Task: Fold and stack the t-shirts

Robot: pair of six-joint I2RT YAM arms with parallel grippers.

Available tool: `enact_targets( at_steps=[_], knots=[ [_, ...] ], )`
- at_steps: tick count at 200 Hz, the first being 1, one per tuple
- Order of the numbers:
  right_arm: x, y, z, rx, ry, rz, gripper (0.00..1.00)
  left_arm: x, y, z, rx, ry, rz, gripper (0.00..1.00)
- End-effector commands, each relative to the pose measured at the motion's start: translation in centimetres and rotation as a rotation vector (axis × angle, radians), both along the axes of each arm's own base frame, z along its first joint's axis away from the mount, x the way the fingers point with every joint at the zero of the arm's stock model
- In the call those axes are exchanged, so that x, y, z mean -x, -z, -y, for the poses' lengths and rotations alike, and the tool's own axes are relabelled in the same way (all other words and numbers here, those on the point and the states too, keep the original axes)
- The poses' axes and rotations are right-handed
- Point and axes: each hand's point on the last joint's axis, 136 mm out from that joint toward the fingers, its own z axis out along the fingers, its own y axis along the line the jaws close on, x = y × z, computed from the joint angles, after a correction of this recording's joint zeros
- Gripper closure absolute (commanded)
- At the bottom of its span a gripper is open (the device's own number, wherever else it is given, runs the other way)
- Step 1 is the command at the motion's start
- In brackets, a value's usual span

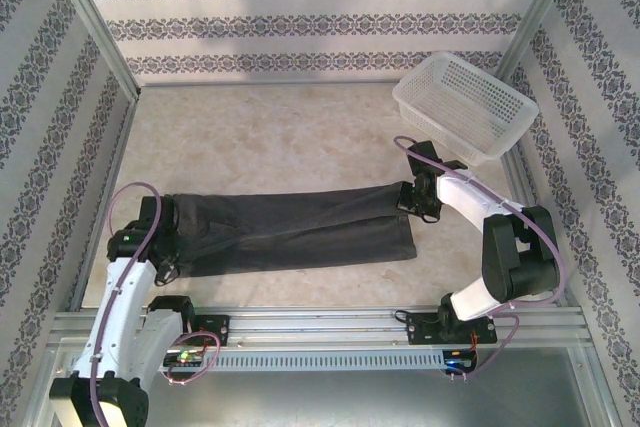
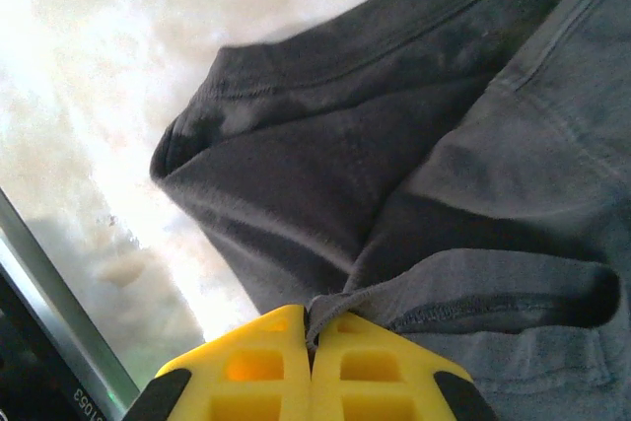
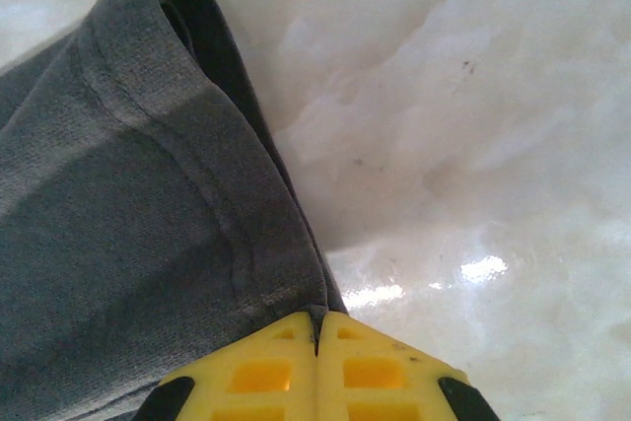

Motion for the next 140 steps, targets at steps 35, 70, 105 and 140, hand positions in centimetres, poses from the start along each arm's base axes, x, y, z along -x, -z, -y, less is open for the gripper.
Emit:
enact_targets(
  at_steps=[35,70,105,140],
  knots=[
    [1.3,-0.7,-0.2,0.022,-0.013,-0.013,1.0,0.0,-0.1,-0.2,-0.004,-0.014,-0.002,1.0],
    [2.0,-1.6,-0.7,0.025,-0.028,0.009,1.0,-0.4,0.0,-0.3,-0.003,-0.014,0.002,1.0],
    [3.5,-0.7,-0.1,0.031,0.012,-0.045,0.8,-0.8,-0.2,-0.5,-0.021,-0.005,0.001,1.0],
    [2.2,-3.9,0.0,-0.036,0.149,0.081,0.62,-1.2,-0.4,-0.6,-0.031,0.01,0.006,1.0]
  ],
)
